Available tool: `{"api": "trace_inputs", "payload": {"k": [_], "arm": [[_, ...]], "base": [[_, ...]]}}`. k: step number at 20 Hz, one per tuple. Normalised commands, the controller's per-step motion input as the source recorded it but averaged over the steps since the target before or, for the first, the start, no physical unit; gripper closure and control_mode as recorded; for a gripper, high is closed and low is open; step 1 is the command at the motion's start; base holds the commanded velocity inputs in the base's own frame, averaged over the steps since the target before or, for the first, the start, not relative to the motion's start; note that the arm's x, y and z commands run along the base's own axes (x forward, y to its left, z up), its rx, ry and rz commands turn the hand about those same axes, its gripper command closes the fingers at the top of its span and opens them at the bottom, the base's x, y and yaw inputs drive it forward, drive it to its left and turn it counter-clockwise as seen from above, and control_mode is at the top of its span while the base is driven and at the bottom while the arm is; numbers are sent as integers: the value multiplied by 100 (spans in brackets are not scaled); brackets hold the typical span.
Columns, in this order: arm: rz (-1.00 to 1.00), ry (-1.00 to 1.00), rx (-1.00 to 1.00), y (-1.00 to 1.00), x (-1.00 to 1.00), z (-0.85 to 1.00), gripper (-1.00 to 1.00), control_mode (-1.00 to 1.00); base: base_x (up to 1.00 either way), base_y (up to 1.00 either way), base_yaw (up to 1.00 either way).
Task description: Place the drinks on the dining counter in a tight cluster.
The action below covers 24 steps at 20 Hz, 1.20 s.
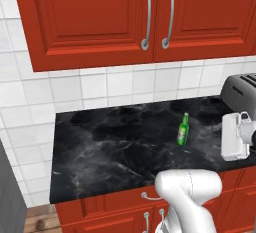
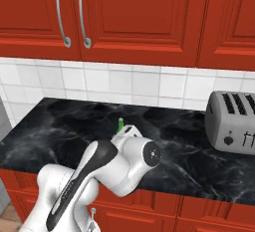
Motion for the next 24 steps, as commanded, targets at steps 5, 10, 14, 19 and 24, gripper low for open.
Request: {"api": "trace_inputs", "payload": {"k": [5,10,14,19,24], "arm": [[1,-11,13,-5,39,-3,-100,-100],[0,-1,10,-5,57,-8,-100,-100],[0,3,9,-17,50,-9,-100,-100],[0,4,2,-24,32,-6,-100,-100],[0,5,1,-19,29,-15,-100,-100]], "base": [[0,0,0],[0,0,0],[0,0,0],[0,0,0],[0,0,0]]}}
